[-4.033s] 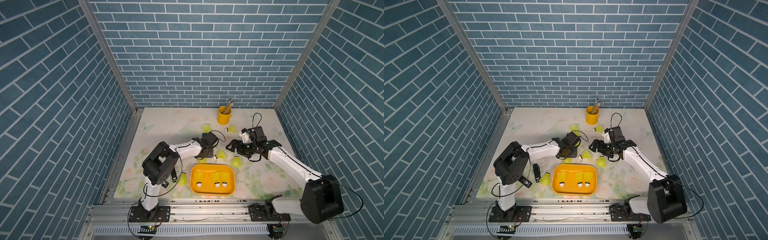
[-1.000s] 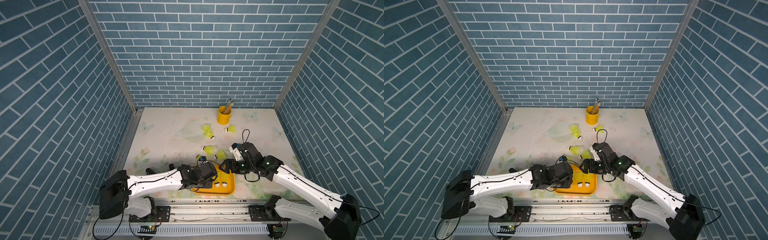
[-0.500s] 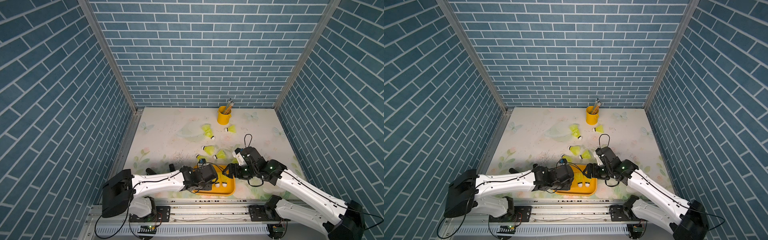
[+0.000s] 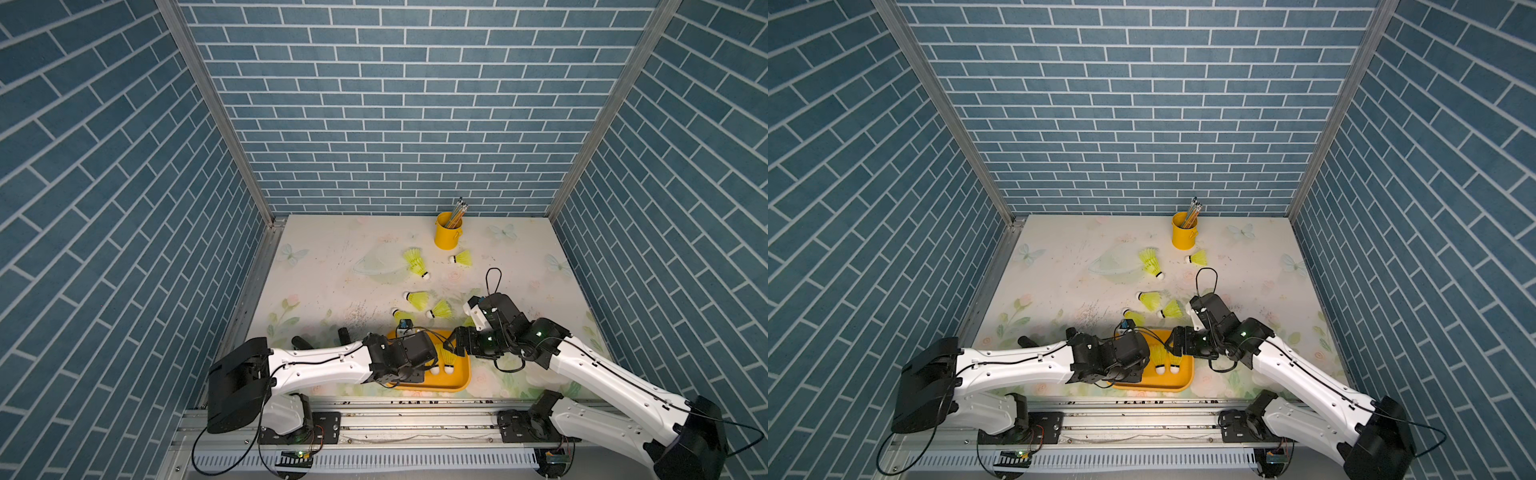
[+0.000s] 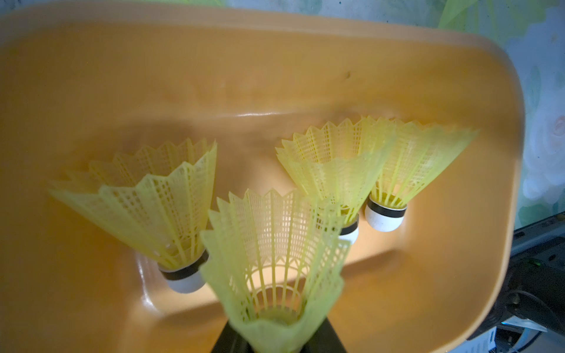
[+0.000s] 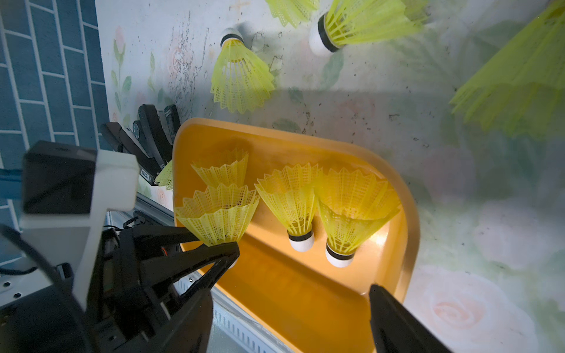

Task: Put the shuttlecocks into the storage box
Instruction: Place the shuttlecock in the storage box.

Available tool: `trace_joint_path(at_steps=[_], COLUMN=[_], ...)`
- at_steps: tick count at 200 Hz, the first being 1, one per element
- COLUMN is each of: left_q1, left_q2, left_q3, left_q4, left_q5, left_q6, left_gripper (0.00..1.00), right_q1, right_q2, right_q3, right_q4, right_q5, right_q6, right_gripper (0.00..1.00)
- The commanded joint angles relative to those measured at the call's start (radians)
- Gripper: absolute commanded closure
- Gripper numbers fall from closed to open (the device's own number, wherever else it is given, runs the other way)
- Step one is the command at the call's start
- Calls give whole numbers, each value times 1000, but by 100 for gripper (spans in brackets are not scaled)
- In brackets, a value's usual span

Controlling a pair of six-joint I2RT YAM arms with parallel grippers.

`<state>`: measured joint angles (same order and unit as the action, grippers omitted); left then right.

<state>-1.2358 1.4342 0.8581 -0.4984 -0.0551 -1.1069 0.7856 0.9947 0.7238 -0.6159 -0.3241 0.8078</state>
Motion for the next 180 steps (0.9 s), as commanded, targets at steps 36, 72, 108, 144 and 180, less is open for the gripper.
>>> trace_joint_path(at_steps=[36, 72, 108, 144, 180], left_q1=[-6, -7, -8, -8, -8], left_q2=[32, 36, 33, 27, 14], left_q3=[-10, -8, -5, 4, 15], left_q4=[-2, 1, -5, -19, -38], left_q5=[-9, -8, -12, -15, -20], left_q6=[5, 6, 8, 8, 8], left_gripper=[63, 57, 55, 57, 56], right_q1=[7, 9, 7, 7, 7], right_q2=[28, 33, 38, 40, 41], right_q3=[5, 3, 4, 7, 11], right_q4=[-4, -4, 4, 7, 10], right_q5=[-58, -56, -55, -50, -51], right_q6=[-14, -15, -12, -12, -12], right_gripper=[18, 19, 19, 19, 19])
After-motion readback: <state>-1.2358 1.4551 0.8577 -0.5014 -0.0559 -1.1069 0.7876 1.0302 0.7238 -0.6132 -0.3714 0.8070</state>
